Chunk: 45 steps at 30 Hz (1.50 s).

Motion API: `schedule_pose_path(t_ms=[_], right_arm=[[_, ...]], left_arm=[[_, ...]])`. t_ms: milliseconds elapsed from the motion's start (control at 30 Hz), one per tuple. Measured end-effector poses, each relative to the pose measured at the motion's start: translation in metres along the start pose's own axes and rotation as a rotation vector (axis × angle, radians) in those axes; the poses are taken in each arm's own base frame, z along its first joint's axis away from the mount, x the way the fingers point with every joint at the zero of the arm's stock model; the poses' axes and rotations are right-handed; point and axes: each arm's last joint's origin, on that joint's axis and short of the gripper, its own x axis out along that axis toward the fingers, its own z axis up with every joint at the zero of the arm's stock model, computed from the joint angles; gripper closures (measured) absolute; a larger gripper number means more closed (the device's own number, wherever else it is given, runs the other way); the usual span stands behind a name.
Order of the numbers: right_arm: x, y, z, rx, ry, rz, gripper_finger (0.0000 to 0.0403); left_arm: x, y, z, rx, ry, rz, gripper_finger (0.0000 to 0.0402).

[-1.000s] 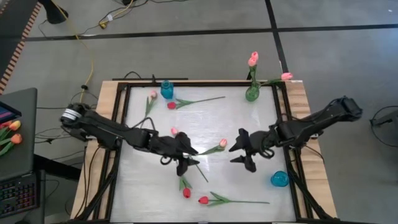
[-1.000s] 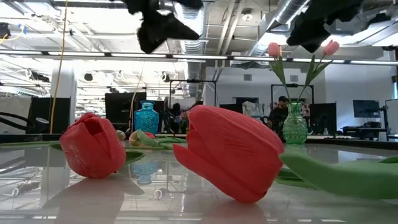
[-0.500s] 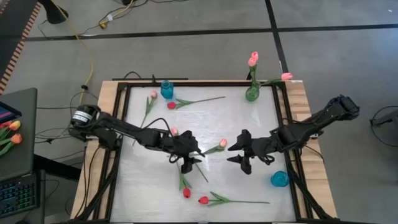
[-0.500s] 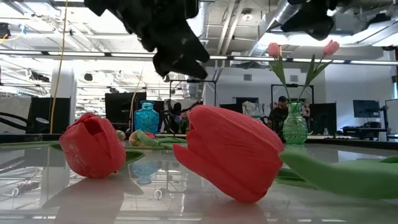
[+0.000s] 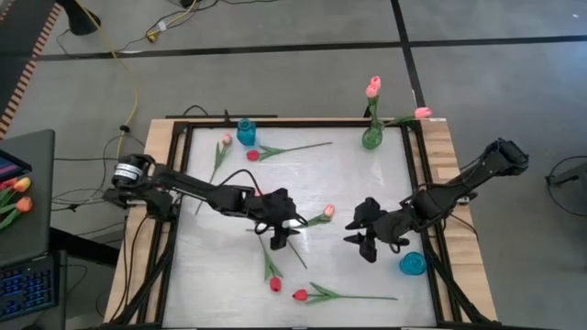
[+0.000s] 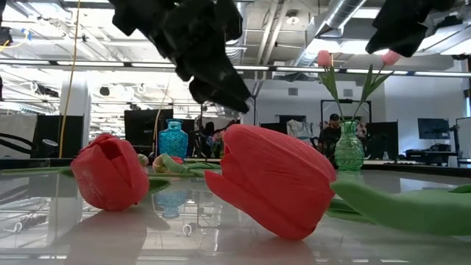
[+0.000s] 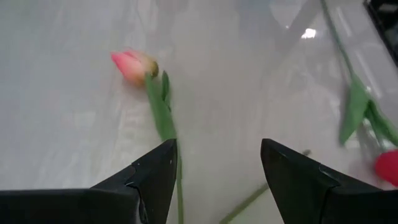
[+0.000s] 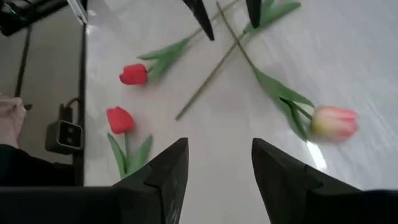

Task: Sort flowers into vase by color
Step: Put the bottom right light pink flower into the top blue vase

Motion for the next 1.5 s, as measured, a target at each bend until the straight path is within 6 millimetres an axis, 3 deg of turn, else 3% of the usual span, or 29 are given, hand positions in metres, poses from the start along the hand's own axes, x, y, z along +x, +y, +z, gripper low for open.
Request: schedule_pose_path(t_ms=[500, 800, 1033, 1233, 1500], right_arm=[[0.000, -0.002, -0.001, -0.005, 0.015, -0.018, 0.0205], [0.000, -0.004, -0.004, -0.018, 0.040, -0.041, 0.0205], [0.000, -0.004, -0.005, -0.020, 0.060, -0.030, 0.0205], [0.000, -0.004, -0.005, -0.020, 0.063, -0.026, 0.0205], [0.000, -0.004, -0.005, -0.019, 0.063, -0.025, 0.0205]], left_arm=[[0.048, 0.008, -0.034, -0.096, 0.121, 0.082, 0.0182], [0.055, 0.010, -0.045, -0.156, 0.171, 0.154, 0.0182], [0.054, 0.007, -0.050, -0.084, 0.215, 0.187, 0.0190], [0.053, 0.000, -0.054, -0.046, 0.239, 0.211, 0.0250], [0.051, -0.004, -0.054, -0.105, 0.232, 0.186, 0.0390]])
